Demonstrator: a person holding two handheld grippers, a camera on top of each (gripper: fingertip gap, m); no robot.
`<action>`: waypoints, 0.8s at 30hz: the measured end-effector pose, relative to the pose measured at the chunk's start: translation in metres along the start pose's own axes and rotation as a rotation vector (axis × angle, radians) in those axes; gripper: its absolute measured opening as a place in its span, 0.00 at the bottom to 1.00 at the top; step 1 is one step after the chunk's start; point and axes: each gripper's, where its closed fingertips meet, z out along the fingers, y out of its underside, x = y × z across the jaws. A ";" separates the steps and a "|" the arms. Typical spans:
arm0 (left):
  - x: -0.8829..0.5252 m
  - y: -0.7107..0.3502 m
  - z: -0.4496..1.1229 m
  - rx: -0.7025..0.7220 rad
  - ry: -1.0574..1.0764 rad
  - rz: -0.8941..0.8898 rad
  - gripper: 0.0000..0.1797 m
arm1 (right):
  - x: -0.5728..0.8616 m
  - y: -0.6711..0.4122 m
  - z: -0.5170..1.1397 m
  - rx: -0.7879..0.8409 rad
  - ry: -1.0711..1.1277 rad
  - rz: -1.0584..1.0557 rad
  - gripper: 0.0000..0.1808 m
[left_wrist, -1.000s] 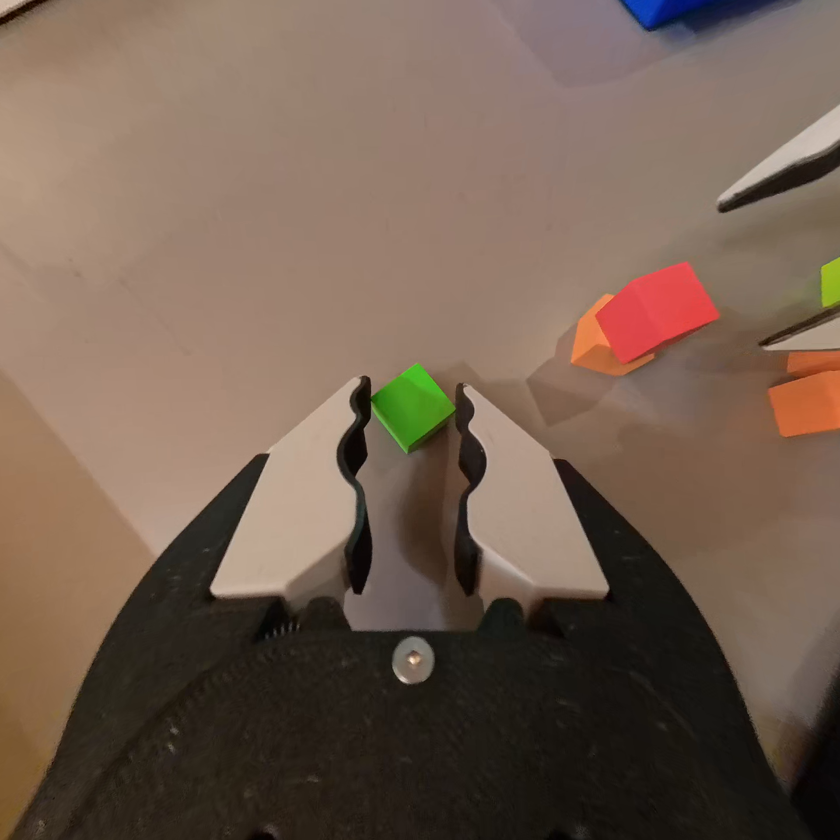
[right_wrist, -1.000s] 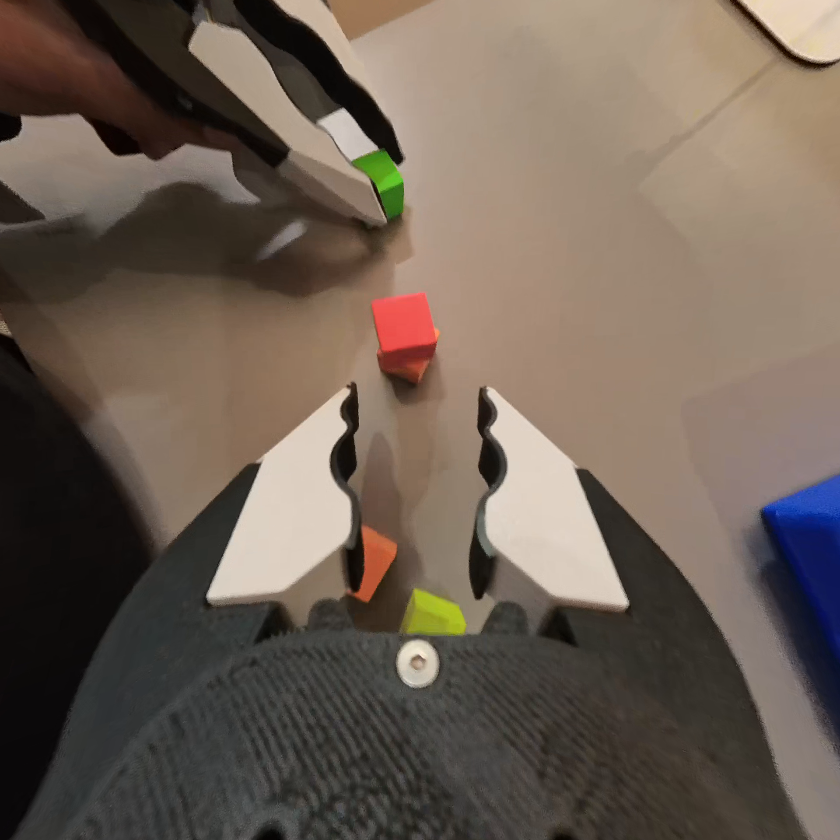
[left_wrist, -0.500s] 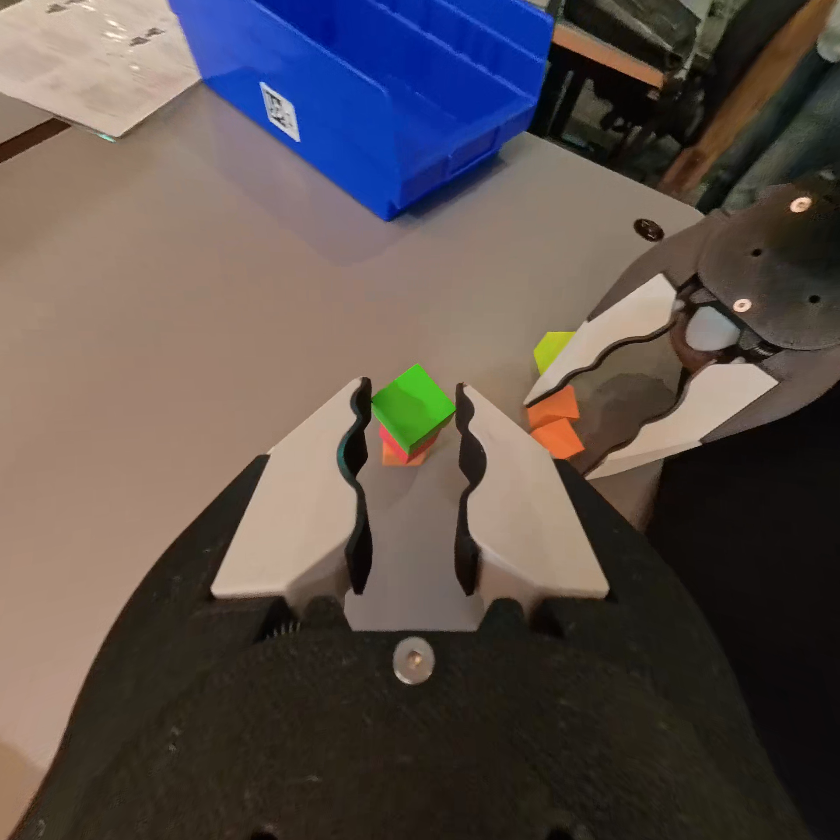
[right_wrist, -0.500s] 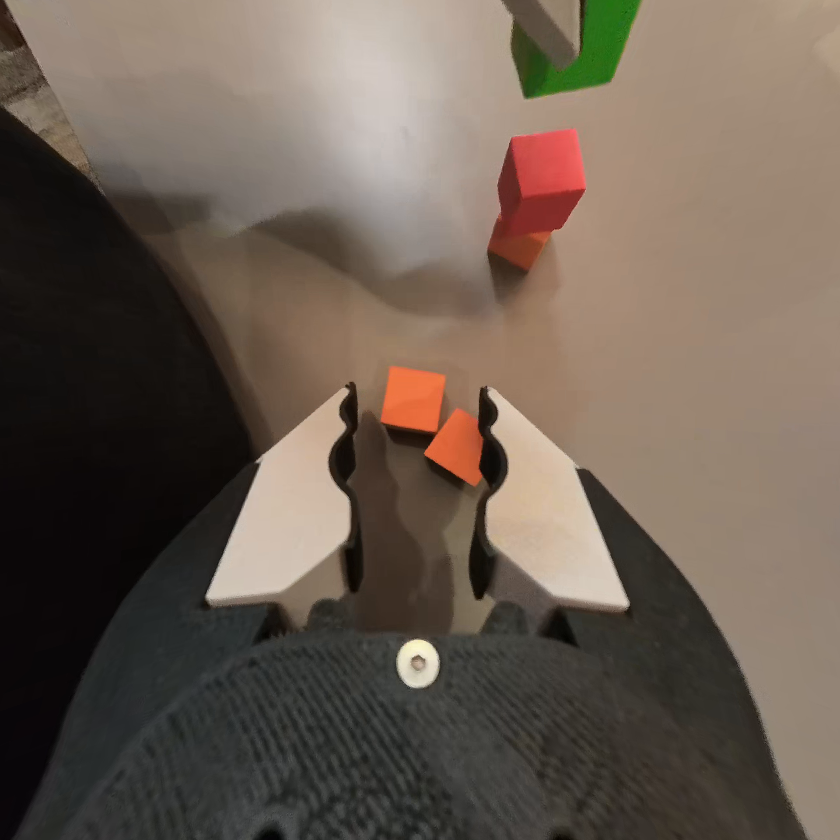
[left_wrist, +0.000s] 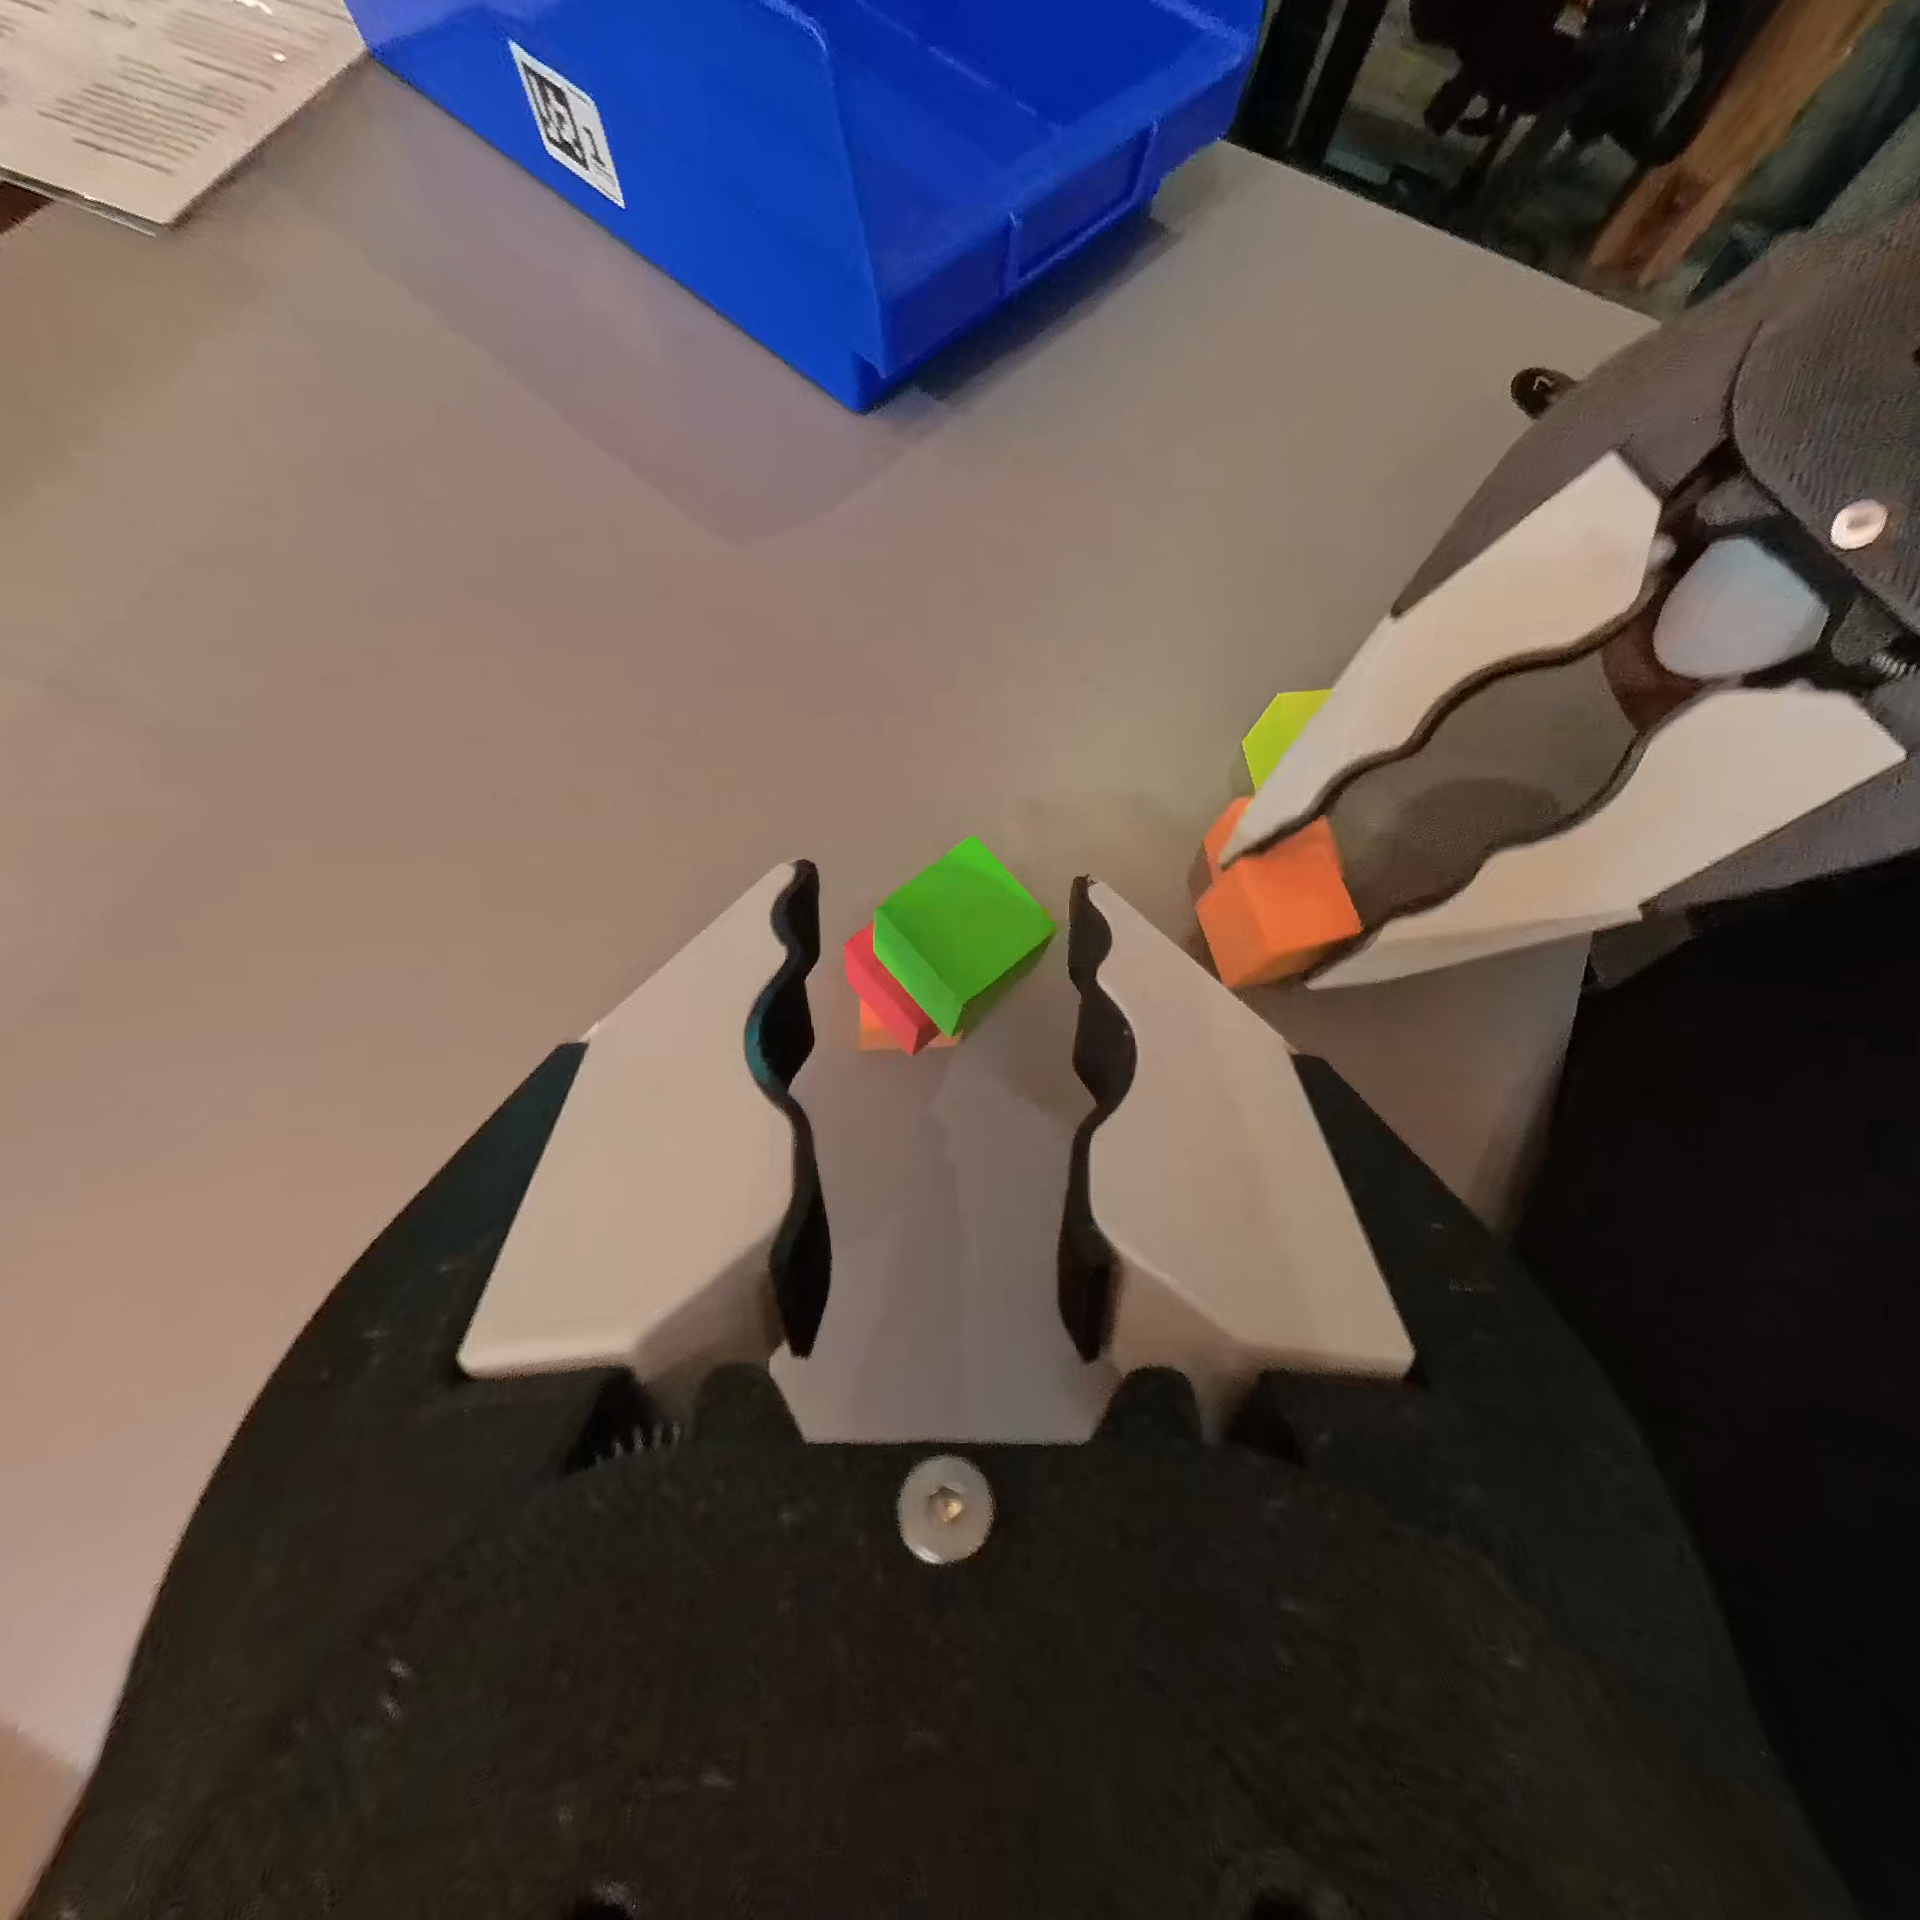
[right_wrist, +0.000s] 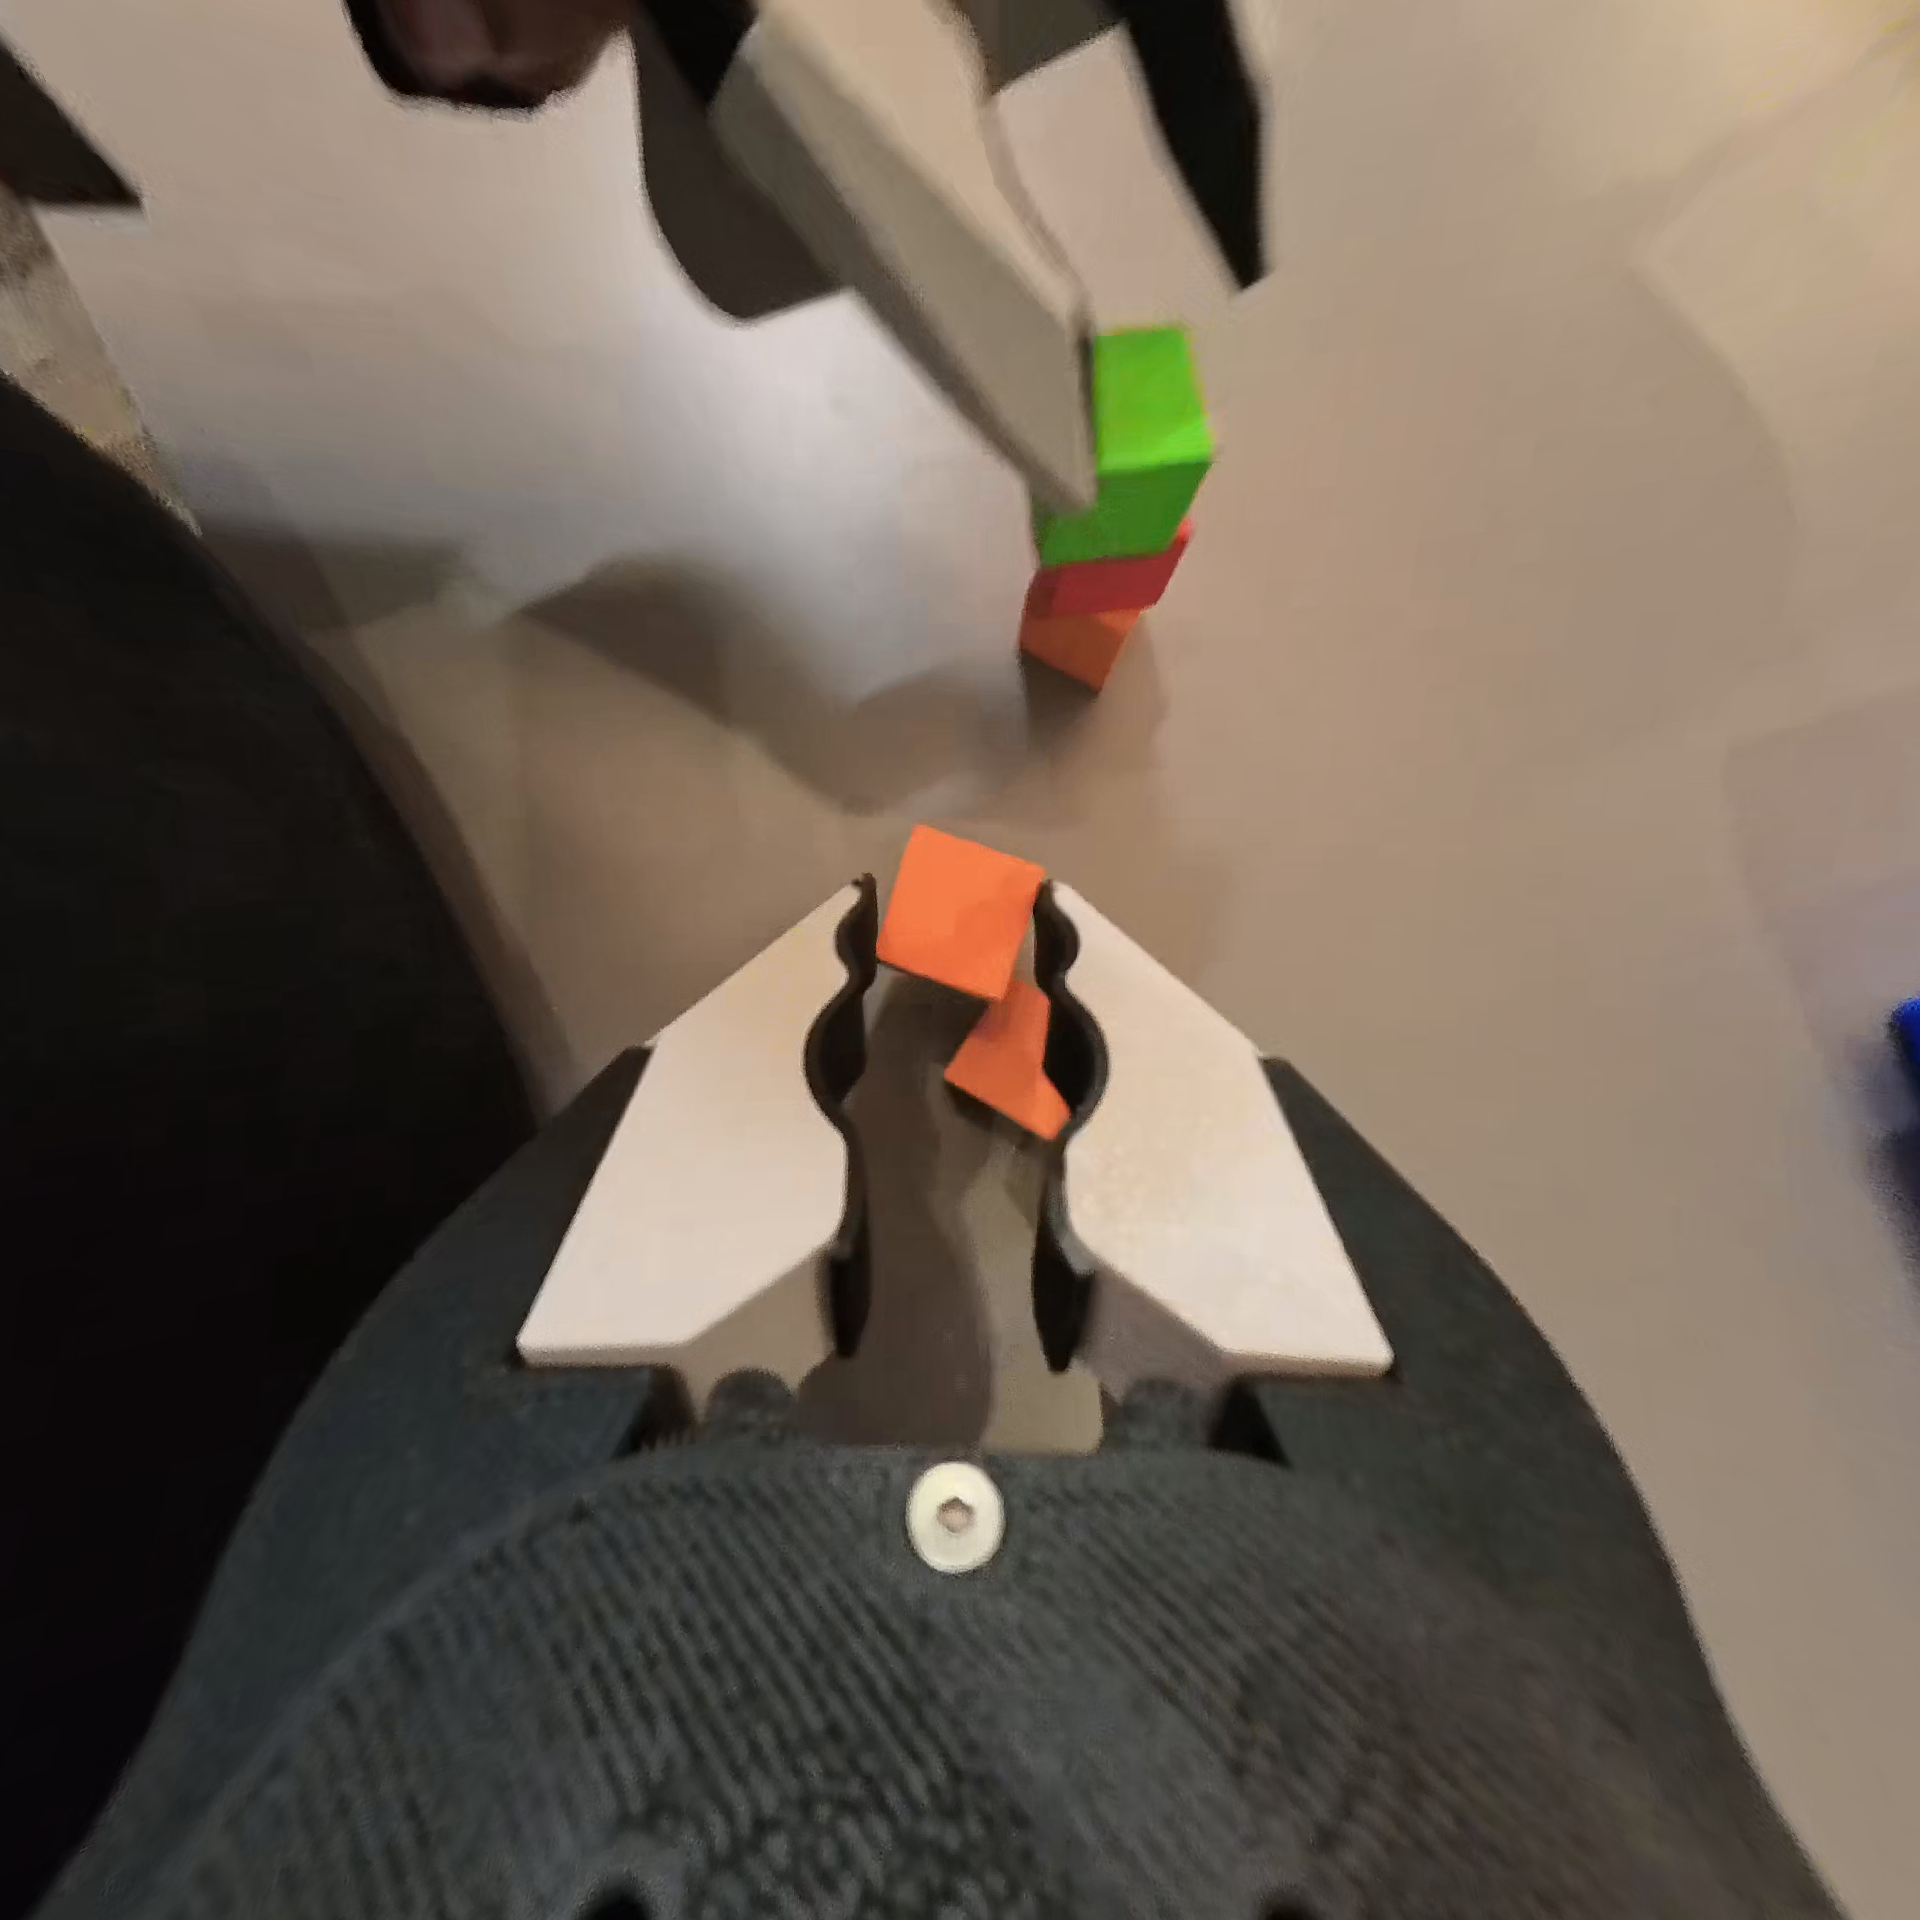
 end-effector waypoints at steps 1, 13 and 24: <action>-0.001 0.000 -0.003 0.007 -0.002 -0.007 0.26 | 0.005 -0.008 -0.004 0.026 0.011 0.008 0.16; -0.010 0.029 -0.026 0.013 -0.047 -0.095 0.27 | 0.041 -0.096 0.000 0.147 -0.050 0.074 0.16; -0.008 0.034 -0.034 0.034 -0.065 -0.128 0.27 | 0.034 -0.093 0.005 0.108 -0.081 0.063 0.25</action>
